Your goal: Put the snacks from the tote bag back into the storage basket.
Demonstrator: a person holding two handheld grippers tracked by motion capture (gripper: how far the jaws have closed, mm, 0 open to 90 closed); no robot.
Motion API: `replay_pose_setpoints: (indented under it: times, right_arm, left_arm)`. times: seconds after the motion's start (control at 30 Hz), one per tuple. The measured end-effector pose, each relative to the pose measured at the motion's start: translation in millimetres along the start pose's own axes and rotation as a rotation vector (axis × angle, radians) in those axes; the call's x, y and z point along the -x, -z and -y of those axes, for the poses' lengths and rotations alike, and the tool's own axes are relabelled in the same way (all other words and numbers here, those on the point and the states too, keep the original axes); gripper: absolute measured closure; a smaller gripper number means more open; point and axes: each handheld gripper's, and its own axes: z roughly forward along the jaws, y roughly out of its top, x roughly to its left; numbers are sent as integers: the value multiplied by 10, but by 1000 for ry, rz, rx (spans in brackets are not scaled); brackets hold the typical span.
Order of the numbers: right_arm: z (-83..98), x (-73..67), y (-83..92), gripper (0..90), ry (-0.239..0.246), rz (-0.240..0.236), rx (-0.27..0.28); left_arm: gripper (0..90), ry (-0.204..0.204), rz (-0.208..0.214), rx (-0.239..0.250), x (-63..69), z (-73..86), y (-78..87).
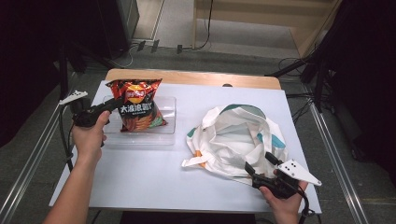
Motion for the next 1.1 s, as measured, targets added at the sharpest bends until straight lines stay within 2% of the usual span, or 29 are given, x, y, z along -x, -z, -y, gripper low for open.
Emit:
replay_pose_setpoints:
  times: [0.13,0.2,0.23,0.33,0.4,0.5,0.57,0.63,0.67,0.73,0.9,0.97,1.1]
  right_arm:
    - [-2,-6,3,148,1,3,2]
    - [-4,-3,9,148,0,7,2]
    - [-4,-2,12,148,-3,6,3]
    - [-3,15,20,147,-3,12,6]
    - [-6,27,25,147,-7,13,7]
    - [-15,44,37,147,-8,19,8]
    - [-20,59,44,147,-5,21,14]
    - [-22,64,51,147,-8,24,13]
    - [-25,79,60,147,-12,28,15]
    - [-26,98,66,147,-12,35,18]
    - [-25,135,80,147,-13,43,21]
    - [-24,154,84,147,-17,47,22]
    - [-26,198,100,147,-24,61,24]
  left_arm:
    - [437,-43,-20,7,107,60,34]
    - [400,-96,-12,14,160,104,75]
    - [375,-126,-26,13,187,123,104]
    - [193,-138,-42,16,246,179,180]
    - [129,-161,-40,19,296,237,225]
    - [74,-197,-17,17,372,328,277]
    - [67,-213,-15,16,414,383,309]
    - [56,-210,-13,18,437,414,326]
    - [22,-207,-3,14,468,458,346]
    - [3,-219,13,6,506,512,364]
    - [0,-254,76,2,588,646,415]
    - [0,-252,95,3,616,692,430]
    - [0,-288,93,-10,663,778,453]
